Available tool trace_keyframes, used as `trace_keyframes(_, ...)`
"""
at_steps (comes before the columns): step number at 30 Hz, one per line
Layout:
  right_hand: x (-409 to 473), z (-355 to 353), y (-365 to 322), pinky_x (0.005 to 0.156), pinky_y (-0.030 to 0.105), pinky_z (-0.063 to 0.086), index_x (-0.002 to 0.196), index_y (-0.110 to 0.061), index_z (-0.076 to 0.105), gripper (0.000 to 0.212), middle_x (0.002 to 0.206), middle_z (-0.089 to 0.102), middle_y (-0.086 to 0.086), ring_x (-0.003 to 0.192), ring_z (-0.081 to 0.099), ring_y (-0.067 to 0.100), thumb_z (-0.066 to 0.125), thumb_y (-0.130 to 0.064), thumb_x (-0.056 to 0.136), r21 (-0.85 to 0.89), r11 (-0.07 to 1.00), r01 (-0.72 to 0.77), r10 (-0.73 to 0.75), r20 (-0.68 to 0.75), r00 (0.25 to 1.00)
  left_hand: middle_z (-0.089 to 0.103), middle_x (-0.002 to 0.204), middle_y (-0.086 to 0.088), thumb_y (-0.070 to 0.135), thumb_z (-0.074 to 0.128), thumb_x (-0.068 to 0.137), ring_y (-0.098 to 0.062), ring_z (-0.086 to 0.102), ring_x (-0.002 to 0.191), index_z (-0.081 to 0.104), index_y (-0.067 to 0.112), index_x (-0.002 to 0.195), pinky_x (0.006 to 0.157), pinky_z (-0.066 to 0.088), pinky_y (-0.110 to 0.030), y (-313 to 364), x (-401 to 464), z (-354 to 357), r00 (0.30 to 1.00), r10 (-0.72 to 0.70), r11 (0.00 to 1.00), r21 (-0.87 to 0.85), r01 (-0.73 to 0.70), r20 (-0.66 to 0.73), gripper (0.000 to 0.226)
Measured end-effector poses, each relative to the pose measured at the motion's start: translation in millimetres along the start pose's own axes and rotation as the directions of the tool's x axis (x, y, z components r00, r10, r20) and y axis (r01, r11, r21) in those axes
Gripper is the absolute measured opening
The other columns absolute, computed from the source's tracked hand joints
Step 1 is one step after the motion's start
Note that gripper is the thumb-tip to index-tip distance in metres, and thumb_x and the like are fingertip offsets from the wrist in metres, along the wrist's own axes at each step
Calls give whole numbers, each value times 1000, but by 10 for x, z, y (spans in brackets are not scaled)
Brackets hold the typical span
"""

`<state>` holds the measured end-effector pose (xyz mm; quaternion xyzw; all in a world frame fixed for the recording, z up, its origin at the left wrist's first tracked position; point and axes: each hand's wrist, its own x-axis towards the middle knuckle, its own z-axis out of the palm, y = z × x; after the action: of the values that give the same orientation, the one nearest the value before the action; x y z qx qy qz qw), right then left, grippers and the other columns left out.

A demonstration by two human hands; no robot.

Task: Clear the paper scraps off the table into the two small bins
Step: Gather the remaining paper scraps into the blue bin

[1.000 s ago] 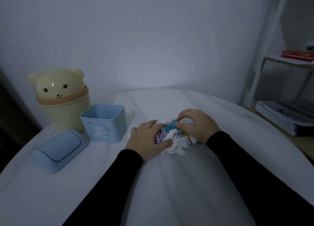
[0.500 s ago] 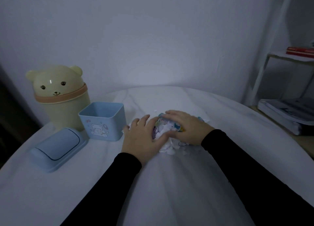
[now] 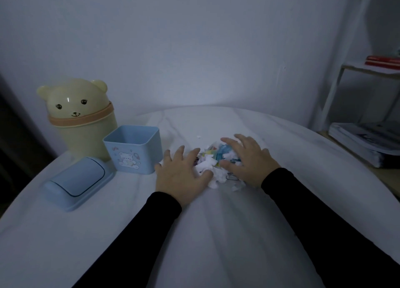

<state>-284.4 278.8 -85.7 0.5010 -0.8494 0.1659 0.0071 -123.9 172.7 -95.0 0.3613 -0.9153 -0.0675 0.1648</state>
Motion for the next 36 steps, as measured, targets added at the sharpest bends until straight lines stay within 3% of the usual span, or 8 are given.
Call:
trace_keyframes(3, 33, 99, -12, 116, 55, 10, 147, -45, 9, 56, 160, -2, -12, 148, -1, 22, 29, -54, 96, 10, 997, 78, -79, 116, 990, 38, 147, 6, 83, 14, 58, -24, 34, 135, 36, 40, 137, 108, 30, -44, 7, -49, 33, 997, 74, 997, 19, -74, 30, 93)
trace_keyframes(6, 87, 195, -24, 112, 54, 17, 147, -44, 17, 52, 159, 7, -12, 146, 11, 20, 28, -52, 98, -73, 992, 103, -91, 160, 983, 47, 139, 5, 82, 11, 59, -21, 43, 130, 42, 34, 135, 104, 37, -37, 33, -60, 54, 989, 138, 990, -3, -138, 47, 95)
trace_keyframes(11, 66, 236, -14, 96, 40, 38, 121, -31, 53, 35, 126, 52, -4, 119, 44, 23, 41, -50, 94, -59, 994, 94, -97, -40, 995, 56, 129, -2, 58, 34, 80, -23, 52, 119, 49, 22, 134, 99, 40, -33, 35, -35, 43, 983, 161, 984, -94, -152, 92, 66)
trace_keyframes(17, 26, 246, -61, 71, 31, 34, 84, -18, 49, 23, 92, 56, 6, 96, 49, 28, 50, -40, 91, 7, 997, 78, -75, -166, 983, 61, 118, -8, 17, 52, 88, -25, 52, 114, 57, 15, 125, 94, 36, -28, 53, -38, -40, 988, 148, 974, -177, -139, 38, 37)
trace_keyframes(23, 0, 233, -123, 90, 31, 41, 128, -32, 53, 41, 113, 60, 3, 116, 47, 24, 51, -46, 90, 33, 999, 23, -18, -140, 990, 70, 97, -6, 19, 59, 76, -24, 60, 98, 68, 18, 104, 90, 22, -25, -8, -14, -55, 991, 136, 944, -301, -136, -20, 30)
trace_keyframes(29, 15, 287, -108, 69, 29, 37, 89, -15, 60, 32, 97, 48, 3, 96, 51, 25, 56, -47, 87, 19, 998, 53, -47, -235, 971, 60, 59, 4, 3, 53, 79, -8, 58, 56, 64, 19, 80, 65, 42, -17, -42, -15, -104, 991, 90, 872, -474, -124, -94, 19)
trace_keyframes(33, 21, 264, -134, 66, 27, 30, 74, -17, 49, 31, 86, 50, 0, 90, 54, 25, 57, -44, 86, 55, 997, 60, -46, -236, 971, 64, 70, 4, 7, 57, 80, -6, 57, 78, 71, 21, 93, 75, 39, -23, -59, -7, -104, 974, 92, 828, -527, -192, -209, 24)
trace_keyframes(36, 26, 202, -154, 62, 30, 28, 65, -20, 36, 37, 69, 47, 1, 77, 51, 28, 53, -44, 88, 142, 990, -2, 47, -319, 947, 70, 77, 1, 3, 62, 81, 4, 55, 73, 73, 21, 100, 64, 37, -5, -89, 6, -140, 960, 72, 795, -565, -219, -270, 28)
